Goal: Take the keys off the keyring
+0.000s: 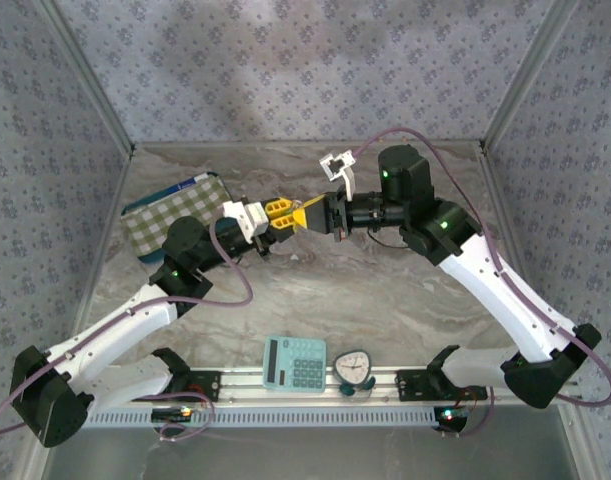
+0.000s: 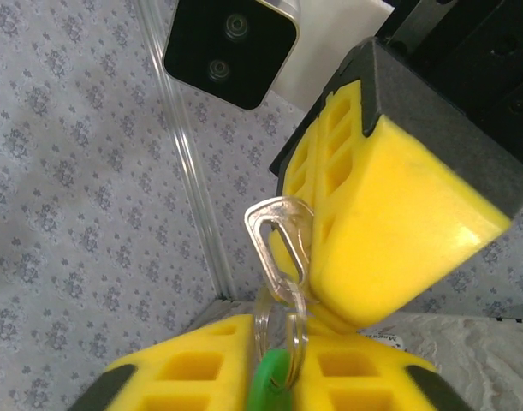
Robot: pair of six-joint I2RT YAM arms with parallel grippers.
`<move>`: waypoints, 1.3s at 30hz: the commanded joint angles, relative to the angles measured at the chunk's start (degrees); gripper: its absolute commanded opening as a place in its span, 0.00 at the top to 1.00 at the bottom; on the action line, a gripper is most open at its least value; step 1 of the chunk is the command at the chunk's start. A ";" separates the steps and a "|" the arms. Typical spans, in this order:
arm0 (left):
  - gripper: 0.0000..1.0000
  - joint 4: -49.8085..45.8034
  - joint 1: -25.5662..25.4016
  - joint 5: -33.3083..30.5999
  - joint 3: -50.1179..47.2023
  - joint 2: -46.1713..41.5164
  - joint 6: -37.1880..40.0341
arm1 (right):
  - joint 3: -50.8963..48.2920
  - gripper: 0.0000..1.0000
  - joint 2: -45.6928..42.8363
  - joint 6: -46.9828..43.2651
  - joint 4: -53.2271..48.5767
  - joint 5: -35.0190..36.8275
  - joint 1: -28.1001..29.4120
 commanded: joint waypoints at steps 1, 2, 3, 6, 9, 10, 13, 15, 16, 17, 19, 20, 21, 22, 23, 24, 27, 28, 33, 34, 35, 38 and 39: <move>0.90 2.16 -0.36 0.82 2.13 -0.67 -0.01 | -0.01 1.00 -1.06 0.94 1.61 -1.35 -0.57; 0.92 1.86 -0.36 0.81 1.99 -0.79 0.02 | -0.26 1.00 -1.30 0.94 1.87 -1.31 -0.74; 0.95 1.52 -0.36 0.63 2.04 -0.97 0.06 | -0.26 1.00 -1.59 0.83 1.95 -1.12 -0.85; 1.00 -0.20 -0.35 0.32 2.12 -1.71 0.18 | -0.34 1.00 -2.13 0.20 1.23 0.26 -1.34; 1.00 -2.66 -0.35 0.05 2.40 -2.60 0.69 | -0.45 1.00 -2.74 -0.42 0.48 2.57 -1.22; 1.00 -3.23 -0.32 -0.13 2.40 -3.01 1.03 | -0.47 1.00 -2.88 -1.05 0.24 2.83 -1.21; 1.00 -5.74 -0.34 -1.40 2.81 -4.03 1.63 | -0.60 1.00 -3.68 -3.92 -1.36 5.24 -0.60; 1.00 -8.48 -0.36 -2.13 3.67 -4.57 2.11 | -1.04 1.00 -4.40 -5.58 -1.98 6.85 -0.33; 1.00 -9.76 -0.35 -2.40 4.18 -4.69 2.26 | -1.32 1.00 -4.71 -6.29 -2.28 7.90 -0.16; 1.00 -11.25 -0.36 -2.51 4.69 -4.84 2.27 | -1.32 1.00 -4.98 -7.26 -2.91 8.75 -0.01; 1.00 -14.12 -0.34 -2.83 5.82 -4.96 2.27 | -1.31 1.00 -5.30 -9.21 -3.98 10.22 0.61; 1.00 -15.55 -0.36 -2.94 6.43 -5.02 2.27 | -1.33 1.00 -5.55 -10.56 -4.47 10.90 1.20; 1.00 -16.87 -0.35 -2.95 6.85 -5.15 2.35 | -1.26 1.00 -5.70 -11.79 -5.04 11.88 1.88; 1.00 -18.05 -0.36 -3.18 7.24 -5.30 2.26 | -1.33 1.00 -6.10 -13.19 -5.42 13.17 2.81; 1.00 -19.31 -0.36 -3.28 7.69 -5.45 2.20 | -1.70 1.00 -6.64 -14.65 -5.32 14.14 3.44; 1.00 -20.36 -0.32 -3.22 8.12 -5.50 2.17 | -2.14 1.00 -7.10 -15.72 -5.08 15.35 4.11; 1.00 -23.68 -0.36 -3.15 9.90 -5.58 1.49 | -4.05 1.00 -8.98 -20.56 -3.67 19.66 6.26; 1.00 -24.98 -0.35 -3.12 10.67 -5.44 0.98 | -5.03 1.00 -9.82 -22.94 -3.03 22.06 7.56; 1.00 -30.70 -0.23 -2.20 14.19 -4.60 -0.23 | -8.47 1.00 -12.31 -34.02 -1.06 29.63 13.46; 1.00 -31.09 -0.25 -1.99 14.42 -4.57 -0.50 | -9.55 1.00 -12.93 -36.59 -0.09 31.11 14.91; 1.00 -31.22 -0.21 -1.90 14.59 -4.57 -0.79 | -10.69 1.00 -13.56 -38.15 1.22 33.13 16.25; 1.00 -31.56 -0.19 -1.61 14.98 -4.34 -1.91 | -12.48 1.00 -14.81 -41.08 3.60 36.48 18.47; 1.00 -31.79 -0.12 -1.63 15.20 -4.22 -2.23 | -12.64 1.00 -14.92 -41.99 3.66 36.85 18.81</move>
